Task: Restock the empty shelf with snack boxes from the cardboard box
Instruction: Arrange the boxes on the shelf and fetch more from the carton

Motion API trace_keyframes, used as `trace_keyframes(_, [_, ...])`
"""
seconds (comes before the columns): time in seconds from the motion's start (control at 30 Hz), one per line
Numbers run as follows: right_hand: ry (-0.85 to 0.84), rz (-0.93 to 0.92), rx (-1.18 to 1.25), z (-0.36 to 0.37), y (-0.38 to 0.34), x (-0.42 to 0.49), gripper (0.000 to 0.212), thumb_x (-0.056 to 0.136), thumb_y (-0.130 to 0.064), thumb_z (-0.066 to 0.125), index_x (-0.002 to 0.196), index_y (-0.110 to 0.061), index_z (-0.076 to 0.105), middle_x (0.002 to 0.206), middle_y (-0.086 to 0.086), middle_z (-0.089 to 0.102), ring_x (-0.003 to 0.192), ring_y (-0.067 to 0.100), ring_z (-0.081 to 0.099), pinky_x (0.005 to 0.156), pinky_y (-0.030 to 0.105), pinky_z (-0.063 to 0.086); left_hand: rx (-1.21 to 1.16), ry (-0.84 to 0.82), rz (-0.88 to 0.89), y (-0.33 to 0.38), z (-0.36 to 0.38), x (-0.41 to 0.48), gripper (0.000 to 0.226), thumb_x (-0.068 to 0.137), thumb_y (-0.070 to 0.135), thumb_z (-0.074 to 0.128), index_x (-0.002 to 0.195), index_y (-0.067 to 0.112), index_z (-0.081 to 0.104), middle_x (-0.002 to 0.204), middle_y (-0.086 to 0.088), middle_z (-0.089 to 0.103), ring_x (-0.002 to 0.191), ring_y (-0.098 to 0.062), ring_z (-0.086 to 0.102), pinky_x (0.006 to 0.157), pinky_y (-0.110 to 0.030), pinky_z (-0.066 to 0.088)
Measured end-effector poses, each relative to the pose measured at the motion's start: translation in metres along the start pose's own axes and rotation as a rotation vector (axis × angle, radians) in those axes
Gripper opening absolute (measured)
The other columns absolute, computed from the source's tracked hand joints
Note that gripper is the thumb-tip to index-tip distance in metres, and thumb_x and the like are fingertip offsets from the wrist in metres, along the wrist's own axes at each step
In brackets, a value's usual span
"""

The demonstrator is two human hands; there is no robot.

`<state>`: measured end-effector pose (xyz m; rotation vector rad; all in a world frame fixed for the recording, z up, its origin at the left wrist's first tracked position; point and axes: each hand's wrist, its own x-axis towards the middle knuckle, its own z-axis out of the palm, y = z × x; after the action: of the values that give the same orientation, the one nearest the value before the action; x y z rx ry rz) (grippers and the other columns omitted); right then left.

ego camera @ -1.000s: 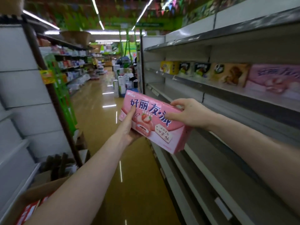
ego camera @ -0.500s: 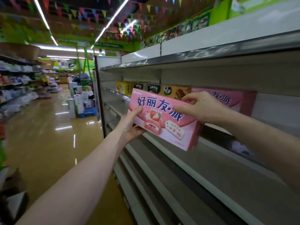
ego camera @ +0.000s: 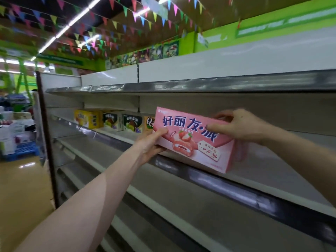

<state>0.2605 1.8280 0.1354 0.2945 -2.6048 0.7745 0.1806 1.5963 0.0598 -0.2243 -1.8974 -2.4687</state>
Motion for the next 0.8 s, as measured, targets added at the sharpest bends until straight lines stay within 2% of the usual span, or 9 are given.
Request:
trace_keyframes(0.07, [-0.012,0.039,-0.084,-0.006,0.003,0.008,0.043,0.08,-0.049,0.069,0.117,-0.027,0.062,0.105,-0.004,0.067,0.09,0.014,0.065,0.082,0.03,0.054,0.12,-0.052,-0.002,-0.002,0.003,0.014,0.042,0.089,0.023,0.066,0.127,0.01,0.053,0.118,-0.011,0.066,0.11,-0.025,0.061,0.103,-0.05,0.044])
trace_keyframes(0.2, [-0.089,0.108,-0.068,-0.004,0.028,0.014,0.053,0.08,-0.041,0.072,0.127,-0.022,0.057,0.108,0.0,0.069,0.09,0.015,0.069,0.087,0.035,0.055,0.42,-0.165,-0.021,-0.013,0.006,0.034,0.05,0.076,0.047,0.074,0.116,0.021,0.057,0.12,-0.003,0.065,0.109,-0.02,0.06,0.098,-0.041,0.047])
trace_keyframes(0.3, [-0.082,0.103,-0.082,0.001,0.046,0.018,0.054,0.08,-0.043,0.072,0.13,-0.027,0.058,0.119,-0.005,0.065,0.096,0.011,0.067,0.086,0.029,0.054,0.567,-0.188,0.008,-0.017,0.009,0.05,0.028,0.087,0.037,0.068,0.11,0.022,0.059,0.106,0.006,0.062,0.088,-0.01,0.057,0.083,-0.027,0.046])
trace_keyframes(0.37, [-0.086,0.103,-0.134,0.006,0.055,0.024,0.053,0.081,-0.043,0.071,0.131,-0.033,0.057,0.125,-0.009,0.061,0.102,0.008,0.063,0.09,0.026,0.052,0.658,-0.172,0.042,-0.018,0.009,0.06,0.032,0.09,0.028,0.067,0.118,0.015,0.061,0.108,0.002,0.064,0.077,-0.008,0.054,0.085,-0.029,0.048])
trace_keyframes(0.43, [-0.076,0.076,-0.162,0.013,0.061,0.028,0.05,0.083,-0.039,0.072,0.131,-0.037,0.057,0.131,-0.011,0.058,0.109,0.006,0.06,0.096,0.024,0.048,0.672,-0.165,0.082,-0.018,0.011,0.066,0.04,0.088,0.022,0.07,0.124,0.011,0.058,0.119,-0.004,0.065,0.078,-0.008,0.055,0.079,-0.024,0.05])
trace_keyframes(0.5, [-0.039,0.029,-0.194,0.02,0.065,0.031,0.049,0.086,-0.031,0.07,0.132,-0.031,0.057,0.134,-0.011,0.055,0.113,0.003,0.054,0.095,0.015,0.041,0.75,-0.152,0.177,-0.016,0.015,0.069,0.062,0.083,0.02,0.075,0.136,0.015,0.043,0.128,-0.003,0.056,0.094,-0.009,0.054,0.079,-0.018,0.047])
trace_keyframes(0.6, [0.001,-0.026,-0.289,0.022,0.063,0.032,0.047,0.087,-0.031,0.069,0.132,-0.027,0.058,0.133,-0.006,0.057,0.111,0.006,0.055,0.092,0.016,0.043,1.038,-0.167,0.436,-0.016,0.025,0.078,0.108,0.075,0.026,0.081,0.153,0.031,0.007,0.155,-0.005,0.021,0.14,-0.028,0.03,0.111,-0.041,0.033])
trace_keyframes(0.7, [-0.019,0.022,-0.553,0.015,0.054,0.029,0.057,0.077,-0.058,0.064,0.13,-0.041,0.055,0.122,-0.005,0.057,0.113,0.019,0.053,0.093,0.035,0.047,1.156,-0.269,0.461,-0.019,0.033,0.094,0.104,0.074,0.033,0.08,0.15,0.042,0.009,0.158,0.008,0.007,0.142,-0.031,0.028,0.111,-0.05,0.037])
trace_keyframes(0.8, [0.005,0.309,-0.743,0.006,0.042,0.019,0.079,0.07,-0.071,0.063,0.138,-0.038,0.04,0.129,0.001,0.044,0.121,0.026,0.044,0.097,0.037,0.042,1.191,-0.275,0.454,-0.019,0.036,0.103,0.095,0.074,0.04,0.079,0.148,0.039,0.019,0.154,0.01,0.013,0.133,-0.031,0.041,0.107,-0.05,0.042])
